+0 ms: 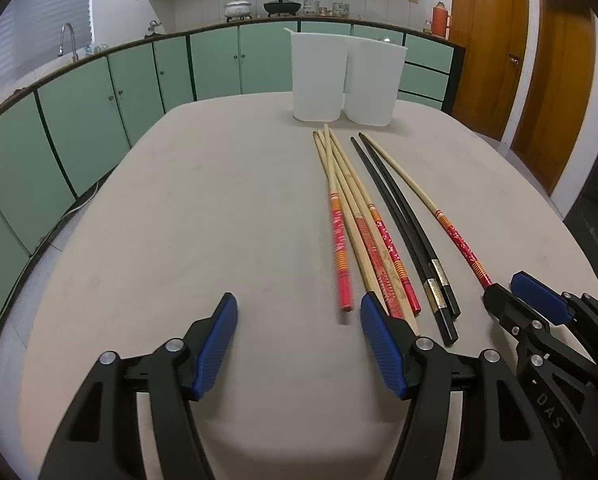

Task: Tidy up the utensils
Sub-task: 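Move the right gripper back over the row of chopsticks, then grasp a red-patterned chopstick with the left gripper and lift it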

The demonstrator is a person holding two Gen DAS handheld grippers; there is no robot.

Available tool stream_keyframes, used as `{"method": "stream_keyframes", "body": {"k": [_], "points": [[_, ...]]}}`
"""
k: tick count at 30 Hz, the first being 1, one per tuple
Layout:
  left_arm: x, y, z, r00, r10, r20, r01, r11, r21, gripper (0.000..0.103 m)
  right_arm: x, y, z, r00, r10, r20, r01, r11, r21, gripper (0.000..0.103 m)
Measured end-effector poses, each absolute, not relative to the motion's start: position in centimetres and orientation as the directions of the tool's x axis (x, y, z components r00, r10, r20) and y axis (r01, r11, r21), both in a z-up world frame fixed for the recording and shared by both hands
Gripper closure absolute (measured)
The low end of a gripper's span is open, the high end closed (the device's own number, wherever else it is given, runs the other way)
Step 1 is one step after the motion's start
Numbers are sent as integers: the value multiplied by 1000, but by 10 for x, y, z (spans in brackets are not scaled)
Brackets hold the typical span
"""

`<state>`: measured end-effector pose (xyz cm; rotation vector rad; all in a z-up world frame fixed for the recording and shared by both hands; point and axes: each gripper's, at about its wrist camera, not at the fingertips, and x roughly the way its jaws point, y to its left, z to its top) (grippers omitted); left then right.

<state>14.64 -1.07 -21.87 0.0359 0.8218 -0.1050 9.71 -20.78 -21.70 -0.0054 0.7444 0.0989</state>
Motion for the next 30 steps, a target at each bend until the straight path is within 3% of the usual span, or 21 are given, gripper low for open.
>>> {"method": "stream_keyframes", "body": {"k": [1, 3, 5, 8, 19, 22, 24, 30], "points": [[146, -11, -218, 676, -78, -733, 105, 994, -9, 47, 98, -208, -217, 731, 86, -677, -91, 995, 29, 73], [146, -12, -217, 676, -80, -733, 104, 994, -13, 62, 99, -208, -217, 729, 90, -679, -94, 995, 31, 90], [146, -15, -217, 670, -101, -735, 125, 992, -22, 81, 100, -207, -216, 724, 102, -682, -108, 994, 34, 98], [144, -19, -216, 664, -122, -737, 149, 988, -28, 97, 100, -206, -214, 721, 115, -683, -118, 992, 43, 98], [140, -13, -210, 669, -138, -730, 145, 988, -55, 97, 97, -213, -211, 719, 161, -676, -131, 987, 95, 95], [141, -10, -212, 665, -136, -735, 135, 989, -61, 98, 94, -218, -211, 720, 176, -671, -138, 984, 110, 87], [142, -8, -213, 663, -135, -736, 132, 989, -63, 98, 93, -221, -209, 720, 189, -668, -146, 982, 121, 72], [143, -8, -215, 662, -136, -737, 133, 989, -64, 98, 90, -221, -212, 710, 211, -672, -179, 977, 118, 70]]}}
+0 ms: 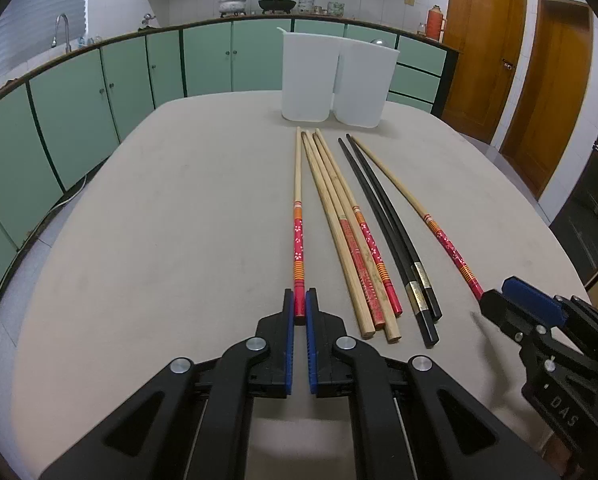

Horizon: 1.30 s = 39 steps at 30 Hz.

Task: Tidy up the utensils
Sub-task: 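Grasp a red-patterned chopstick with the left gripper and lift it, then carry the chopstick over the utensil holder and release it inside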

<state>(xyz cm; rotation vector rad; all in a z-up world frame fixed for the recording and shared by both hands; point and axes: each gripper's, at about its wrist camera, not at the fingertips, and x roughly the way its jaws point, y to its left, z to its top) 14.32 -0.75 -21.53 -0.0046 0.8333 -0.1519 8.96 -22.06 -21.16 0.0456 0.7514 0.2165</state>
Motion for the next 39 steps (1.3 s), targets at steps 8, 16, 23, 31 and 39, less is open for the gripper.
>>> {"method": "stream_keyframes", "body": {"k": [8, 16, 23, 31, 39], "points": [[145, -9, -217, 666, -133, -734, 131, 990, -60, 97, 93, -215, -217, 716, 186, -672, -177, 981, 83, 85], [146, -9, -217, 672, -137, -727, 129, 989, -68, 98, 98, -209, -217, 714, 170, -679, -184, 981, 52, 98], [139, 2, -193, 694, -186, -696, 153, 982, -110, 98, 96, -221, -192, 729, 190, -657, -188, 979, 74, 98], [132, 13, -128, 775, -222, -592, 179, 975, -132, 98, 94, -234, -135, 797, 215, -564, -215, 974, 68, 98], [141, 14, -83, 834, -229, -502, 190, 973, -127, 98, 111, -247, -79, 833, 257, -489, -238, 966, 102, 98]]}}
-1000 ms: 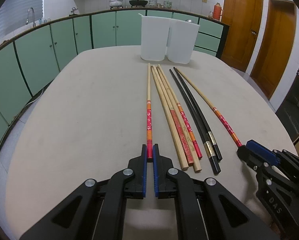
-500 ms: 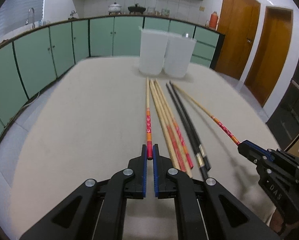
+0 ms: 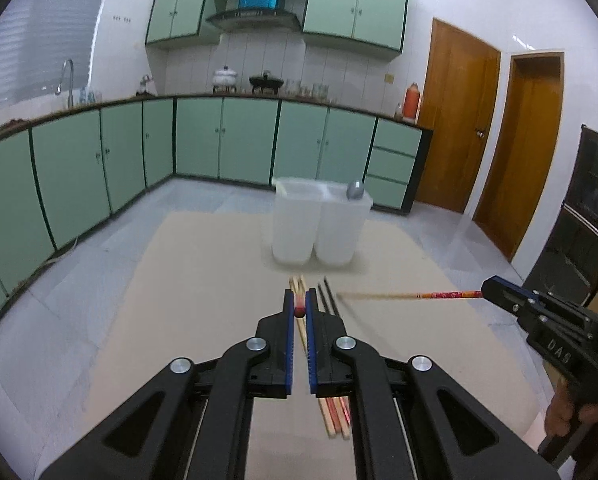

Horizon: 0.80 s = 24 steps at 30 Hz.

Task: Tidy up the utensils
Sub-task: 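Carry the chopstick over the utensil holder and release it inside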

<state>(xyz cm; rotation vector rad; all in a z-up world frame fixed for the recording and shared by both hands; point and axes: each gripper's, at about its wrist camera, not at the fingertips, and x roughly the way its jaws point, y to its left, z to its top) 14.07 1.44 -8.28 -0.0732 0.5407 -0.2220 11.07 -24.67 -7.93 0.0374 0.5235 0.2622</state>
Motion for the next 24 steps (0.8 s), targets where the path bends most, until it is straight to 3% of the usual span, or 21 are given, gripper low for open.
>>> {"method": "stream_keyframes", "body": {"k": [10, 24], "points": [[168, 11, -42, 883, -227, -410, 201, 974, -107, 98, 154, -249, -21, 822, 315, -475, -291, 948, 125, 98], [191, 17, -14, 894, -256, -366, 236, 967, -99, 98, 202, -245, 28, 813, 358, -459, -353, 930, 101, 98]]}}
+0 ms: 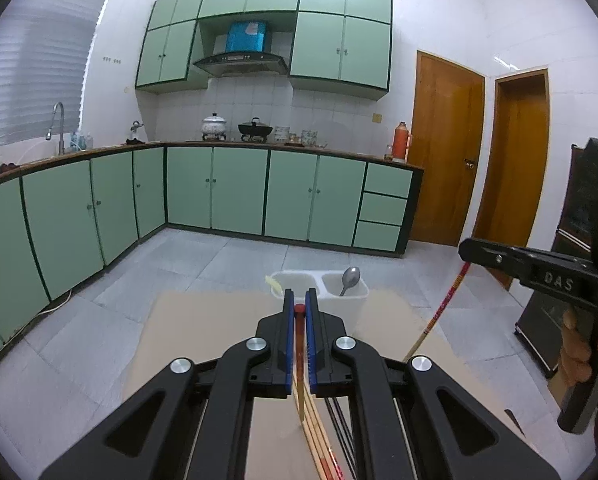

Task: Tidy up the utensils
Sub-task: 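Carry the chopstick over the utensil holder and release it inside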

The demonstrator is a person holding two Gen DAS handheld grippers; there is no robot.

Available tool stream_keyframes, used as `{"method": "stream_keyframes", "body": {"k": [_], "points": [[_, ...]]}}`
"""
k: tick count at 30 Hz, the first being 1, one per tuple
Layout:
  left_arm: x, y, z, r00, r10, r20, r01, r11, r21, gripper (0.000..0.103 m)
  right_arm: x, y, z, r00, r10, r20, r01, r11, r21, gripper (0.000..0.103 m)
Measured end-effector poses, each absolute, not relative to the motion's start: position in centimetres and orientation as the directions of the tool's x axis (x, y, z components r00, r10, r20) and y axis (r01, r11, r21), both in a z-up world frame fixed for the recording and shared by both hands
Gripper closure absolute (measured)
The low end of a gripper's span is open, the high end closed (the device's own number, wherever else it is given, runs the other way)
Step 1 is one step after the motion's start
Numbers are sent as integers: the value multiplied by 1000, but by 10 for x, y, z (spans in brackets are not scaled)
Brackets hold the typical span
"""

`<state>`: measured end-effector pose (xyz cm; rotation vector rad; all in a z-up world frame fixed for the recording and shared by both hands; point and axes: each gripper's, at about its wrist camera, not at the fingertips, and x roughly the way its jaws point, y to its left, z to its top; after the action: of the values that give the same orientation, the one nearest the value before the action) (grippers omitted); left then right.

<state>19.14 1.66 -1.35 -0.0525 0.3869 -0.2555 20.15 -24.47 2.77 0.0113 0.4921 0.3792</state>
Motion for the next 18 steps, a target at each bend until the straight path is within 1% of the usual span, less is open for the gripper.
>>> {"method": "stream_keyframes", "body": {"k": [5, 12, 18], "points": [[199, 15, 9, 910, -264, -320, 251, 964, -81, 98, 218, -246, 53, 826, 366, -429, -363, 927, 93, 98], [223, 2, 63, 942, -272, -194, 272, 962, -30, 98, 253, -250, 101, 866, 354, -353, -352, 933, 73, 98], [263, -15, 85, 957, -262, -128, 264, 965, -1, 98, 292, -250, 117, 892, 322, -317, -326, 944, 42, 98]]}}
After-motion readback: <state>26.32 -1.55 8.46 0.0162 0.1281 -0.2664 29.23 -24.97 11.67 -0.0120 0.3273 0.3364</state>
